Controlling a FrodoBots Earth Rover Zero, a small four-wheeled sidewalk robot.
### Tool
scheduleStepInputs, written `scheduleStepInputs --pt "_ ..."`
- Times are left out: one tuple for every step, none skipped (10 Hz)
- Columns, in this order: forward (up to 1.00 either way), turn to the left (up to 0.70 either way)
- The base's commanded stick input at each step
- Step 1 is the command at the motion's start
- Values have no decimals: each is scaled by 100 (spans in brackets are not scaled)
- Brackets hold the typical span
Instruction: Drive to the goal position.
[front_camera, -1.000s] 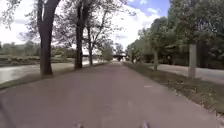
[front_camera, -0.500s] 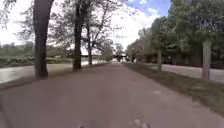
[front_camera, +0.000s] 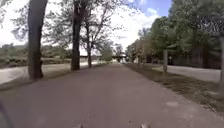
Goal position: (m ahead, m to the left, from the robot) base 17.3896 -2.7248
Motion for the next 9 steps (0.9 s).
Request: scheduleStepInputs --pt "100 0" --pt "100 0" --pt "100 0" --pt "100 0" --pt "100 0" --pt "100 0" --pt "100 0" --pt "100 0" --pt "100 0"
